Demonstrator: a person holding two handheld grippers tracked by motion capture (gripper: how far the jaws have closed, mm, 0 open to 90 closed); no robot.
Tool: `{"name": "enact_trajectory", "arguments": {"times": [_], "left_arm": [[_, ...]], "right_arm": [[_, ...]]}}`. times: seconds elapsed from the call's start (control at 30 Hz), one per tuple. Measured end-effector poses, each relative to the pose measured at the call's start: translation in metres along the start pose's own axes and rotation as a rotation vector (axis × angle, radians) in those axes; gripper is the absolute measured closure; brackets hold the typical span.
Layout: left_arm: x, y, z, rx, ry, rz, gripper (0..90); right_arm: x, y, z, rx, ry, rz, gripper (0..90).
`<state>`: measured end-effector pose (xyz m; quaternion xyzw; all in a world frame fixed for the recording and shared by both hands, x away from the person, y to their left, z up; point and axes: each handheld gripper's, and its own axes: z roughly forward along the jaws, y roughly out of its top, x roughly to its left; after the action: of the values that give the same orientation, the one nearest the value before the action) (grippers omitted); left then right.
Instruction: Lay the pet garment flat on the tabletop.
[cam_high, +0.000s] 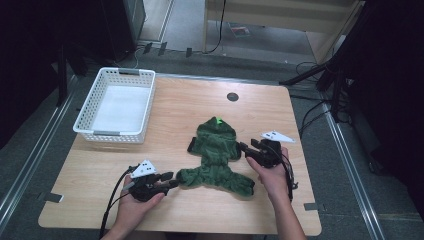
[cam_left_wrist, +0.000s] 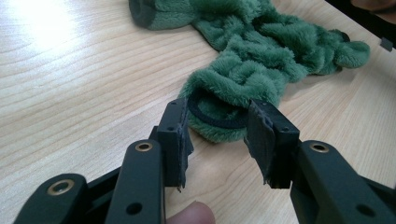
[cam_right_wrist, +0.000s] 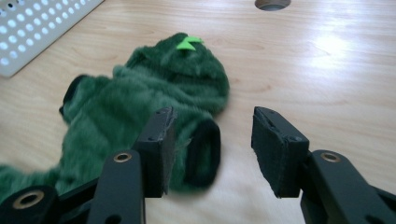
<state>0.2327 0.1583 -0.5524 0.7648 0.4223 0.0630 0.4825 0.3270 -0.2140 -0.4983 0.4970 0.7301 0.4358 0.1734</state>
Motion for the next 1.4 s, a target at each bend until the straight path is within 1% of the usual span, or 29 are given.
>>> {"name": "enact_trajectory", "arguments": {"times": [0.1, 0.13, 0.2, 0.3, 0.37, 0.4, 0.43, 0.47, 0.57, 0.63, 0.77, 0.8, 0.83, 0.87, 0.9, 0.93, 0.97, 1.0, 1.03, 1.07, 1.1, 1.13, 1.23, 1.27, 1.3, 1.33, 1.37, 1.4], "left_arm": [[0.0, 0.0, 0.001, -0.001, 0.0, -0.003, 59.8], [0.0, 0.0, 0.001, 0.0, -0.001, -0.001, 59.9], [0.0, 0.0, 0.001, 0.004, -0.005, -0.002, 60.7], [0.0, 0.0, 0.001, 0.003, -0.002, 0.005, 61.2], [0.0, 0.0, 0.0, -0.001, 0.0, 0.003, 61.3], [0.0, 0.0, -0.001, -0.002, -0.002, 0.003, 61.2], [0.001, 0.0, -0.002, -0.007, -0.001, 0.002, 61.1], [0.001, 0.0, -0.003, -0.009, -0.003, -0.002, 61.1], [0.002, 0.0, -0.008, -0.027, 0.0, 0.0, 60.3], [0.003, 0.0, -0.012, -0.041, 0.008, 0.001, 59.4], [0.008, 0.001, -0.023, -0.07, 0.018, -0.008, 56.8], [0.01, 0.001, -0.025, -0.077, 0.02, -0.014, 56.5], [0.015, 0.0, -0.032, -0.085, 0.032, -0.022, 55.7], [0.015, 0.0, -0.032, -0.085, 0.032, -0.022, 55.1], [0.021, -0.001, -0.041, -0.102, 0.048, -0.031, 54.6], [0.021, -0.001, -0.041, -0.102, 0.048, -0.031, 53.7], [0.024, -0.003, -0.045, -0.111, 0.06, -0.034, 53.7], [0.028, -0.004, -0.051, -0.118, 0.074, -0.034, 51.6], [0.032, -0.006, -0.056, -0.134, 0.084, -0.038, 51.6], [0.04, -0.009, -0.067, -0.158, 0.102, -0.057, 49.6], [0.04, -0.009, -0.067, -0.158, 0.102, -0.057, 48.4], [0.044, -0.011, -0.072, -0.171, 0.117, -0.061, 48.4], [0.055, -0.017, -0.088, -0.203, 0.163, -0.07, 43.8], [0.058, -0.019, -0.093, -0.216, 0.173, -0.082, 41.8], [0.062, -0.021, -0.098, -0.22, 0.185, -0.084, 39.6], [0.065, -0.023, -0.103, -0.227, 0.209, -0.09, 35.8], [0.072, -0.027, -0.113, -0.231, 0.25, -0.105, 28.0], [0.076, -0.03, -0.118, -0.24, 0.264, -0.112, 26.2]], "right_arm": [[-0.006, -0.012, -0.016, -0.021, 0.0, -0.007, 47.8], [-0.008, -0.016, -0.021, -0.028, -0.004, -0.002, 47.1], [-0.014, -0.025, -0.03, -0.045, -0.004, 0.012, 45.0], [-0.022, -0.038, -0.041, -0.054, -0.03, 0.033, 39.4], [-0.027, -0.044, -0.049, -0.06, -0.038, 0.055, 35.7], [-0.029, -0.048, -0.053, -0.06, -0.042, 0.064, 33.2], [-0.034, -0.055, -0.061, -0.057, -0.062, 0.076, 28.4], [-0.034, -0.055, -0.061, -0.057, -0.062, 0.076, 28.4], [-0.04, -0.067, -0.071, -0.043, -0.092, 0.085, 21.4], [-0.044, -0.074, -0.077, -0.028, -0.11, 0.08, 17.9], [-0.052, -0.087, -0.088, -0.011, -0.135, 0.081, 15.2], [-0.054, -0.09, -0.09, -0.012, -0.139, 0.08, 15.1], [-0.058, -0.095, -0.095, -0.008, -0.151, 0.083, 14.2], [-0.058, -0.095, -0.095, -0.008, -0.151, 0.083, 14.2], [-0.061, -0.099, -0.099, -0.012, -0.158, 0.087, 13.9], [-0.061, -0.099, -0.099, -0.012, -0.158, 0.087, 13.9], [-0.063, -0.101, -0.101, -0.011, -0.16, 0.092, 13.4], [-0.066, -0.105, -0.104, -0.015, -0.165, 0.091, 13.2], [-0.066, -0.105, -0.104, -0.015, -0.165, 0.091, 13.2], [-0.068, -0.109, -0.107, -0.011, -0.174, 0.1, 12.7], [-0.068, -0.109, -0.107, -0.011, -0.174, 0.1, 12.7], [-0.07, -0.111, -0.108, -0.011, -0.18, 0.102, 12.0], [-0.073, -0.114, -0.112, -0.009, -0.192, 0.107, 9.5], [-0.073, -0.115, -0.113, -0.011, -0.193, 0.109, 8.7], [-0.073, -0.116, -0.114, -0.012, -0.193, 0.103, 8.1], [-0.073, -0.117, -0.115, -0.016, -0.194, 0.102, 7.7], [-0.073, -0.117, -0.116, -0.019, -0.192, 0.104, 7.4], [-0.073, -0.117, -0.117, -0.019, -0.195, 0.103, 7.0]]}}
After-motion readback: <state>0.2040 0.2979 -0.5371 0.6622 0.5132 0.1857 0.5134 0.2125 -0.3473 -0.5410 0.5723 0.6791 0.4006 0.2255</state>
